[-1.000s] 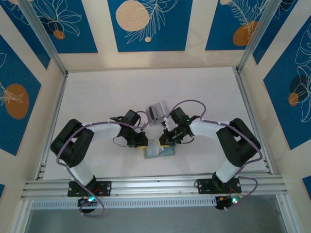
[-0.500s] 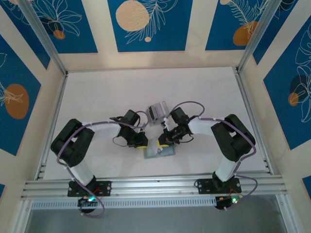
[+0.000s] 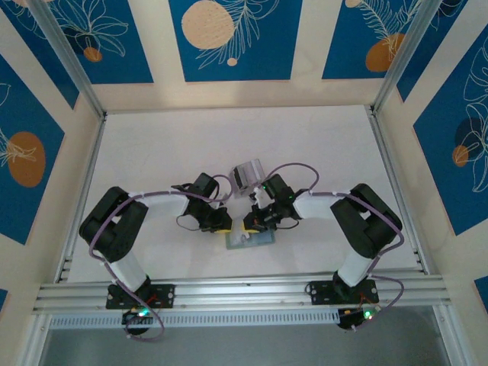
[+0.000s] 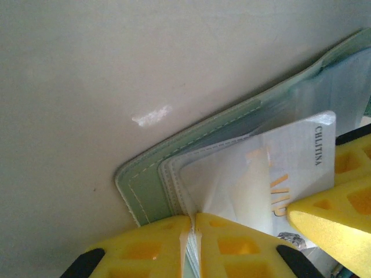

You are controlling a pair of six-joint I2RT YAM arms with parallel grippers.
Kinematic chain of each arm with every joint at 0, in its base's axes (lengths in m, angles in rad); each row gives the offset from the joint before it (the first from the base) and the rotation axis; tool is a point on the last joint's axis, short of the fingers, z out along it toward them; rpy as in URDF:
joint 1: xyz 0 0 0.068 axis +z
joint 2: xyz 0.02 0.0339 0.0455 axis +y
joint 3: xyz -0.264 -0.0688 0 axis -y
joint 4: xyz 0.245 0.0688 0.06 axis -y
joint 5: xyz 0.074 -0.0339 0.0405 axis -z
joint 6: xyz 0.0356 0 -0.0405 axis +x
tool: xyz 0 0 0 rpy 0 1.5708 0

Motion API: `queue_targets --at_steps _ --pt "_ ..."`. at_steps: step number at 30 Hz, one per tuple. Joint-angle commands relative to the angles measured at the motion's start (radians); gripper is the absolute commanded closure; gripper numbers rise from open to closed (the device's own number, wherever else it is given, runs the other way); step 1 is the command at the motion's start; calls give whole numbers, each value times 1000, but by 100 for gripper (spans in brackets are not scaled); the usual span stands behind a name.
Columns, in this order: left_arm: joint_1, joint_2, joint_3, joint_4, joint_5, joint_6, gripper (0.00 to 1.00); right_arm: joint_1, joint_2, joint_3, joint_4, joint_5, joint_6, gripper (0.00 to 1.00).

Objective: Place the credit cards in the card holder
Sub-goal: Insert the credit card into the card slot.

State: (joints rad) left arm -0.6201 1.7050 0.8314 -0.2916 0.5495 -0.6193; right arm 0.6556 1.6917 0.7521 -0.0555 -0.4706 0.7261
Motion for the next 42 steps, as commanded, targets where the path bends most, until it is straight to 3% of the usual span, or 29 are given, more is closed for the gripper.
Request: queue_targets --at_steps 1,9,29,42 --pt "-3 39 -39 -2 -35 -2 86 34 9 -40 11 67 66 95" --pt "-4 24 -48 15 -21 -15 86 85 24 -30 22 126 109 89" --pt "45 -57 -96 79 66 -62 86 95 -53 52 -238 231 9 61" --pt "46 -31 -107 78 53 -46 86 132 -25 91 -257 227 -1 66"
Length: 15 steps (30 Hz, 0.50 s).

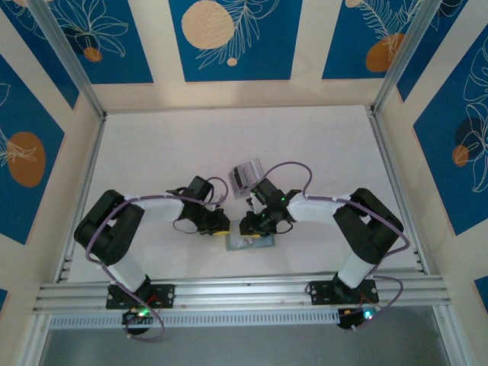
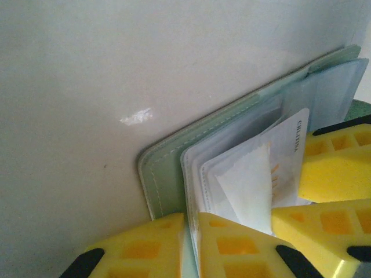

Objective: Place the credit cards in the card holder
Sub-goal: Insert the credit card into the card slot.

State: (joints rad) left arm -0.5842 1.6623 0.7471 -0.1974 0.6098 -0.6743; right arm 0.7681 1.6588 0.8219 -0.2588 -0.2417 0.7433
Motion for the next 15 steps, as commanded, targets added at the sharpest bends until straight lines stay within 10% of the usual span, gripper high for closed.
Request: queue_targets --at_steps 1,15 --pt "9 15 -24 -15 -9 9 86 27 10 26 -49 -7 -17 66" --pt "8 12 -52 30 -8 -25 86 46 57 64 40 -37 69 63"
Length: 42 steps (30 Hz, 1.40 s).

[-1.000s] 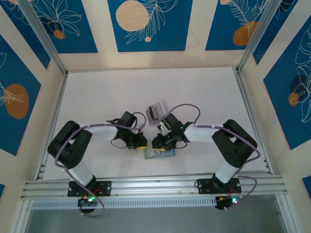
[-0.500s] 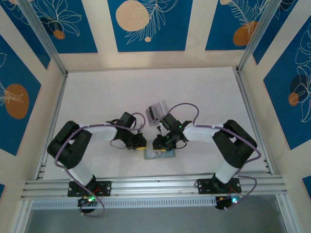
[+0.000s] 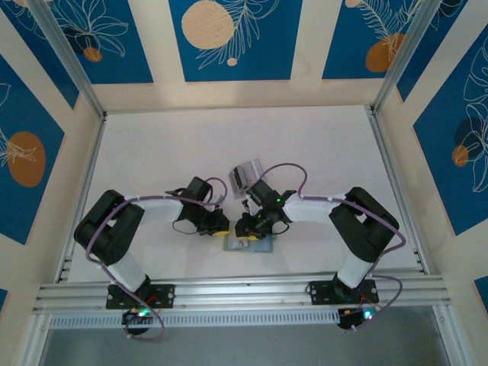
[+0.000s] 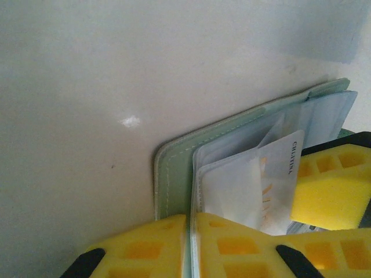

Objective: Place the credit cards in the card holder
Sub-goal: Insert the credit card into the card slot.

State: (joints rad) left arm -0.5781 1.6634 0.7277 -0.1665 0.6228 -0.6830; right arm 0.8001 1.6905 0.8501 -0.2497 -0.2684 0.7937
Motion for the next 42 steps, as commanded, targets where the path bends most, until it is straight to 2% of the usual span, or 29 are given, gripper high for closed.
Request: queue_targets --at_steps 1,5,12,23,28,32,34,42 --pt "2 9 -38 3 -21 -20 86 15 25 44 8 3 11 61" --pt "3 -9 -48 4 -17 -25 86 17 2 67 -86 64 -26 54" --pt "20 -49 -48 33 28 -59 86 10 -31 99 -204 89 -79 46" --pt "41 -91 -53 36 70 -70 86 3 -78 79 -254 84 -99 44" --pt "41 -74 -39 -15 41 -21 86 2 -128 26 -243 81 -90 57" --pt "41 -51 -36 -28 28 2 86 0 -143 -14 -247 86 -92 77" --pt "40 -43 -39 -25 27 5 86 1 -138 -28 -253 99 -93 84" --pt "17 -15 -56 2 14 -3 85 -52 -71 -46 -242 142 -128 88"
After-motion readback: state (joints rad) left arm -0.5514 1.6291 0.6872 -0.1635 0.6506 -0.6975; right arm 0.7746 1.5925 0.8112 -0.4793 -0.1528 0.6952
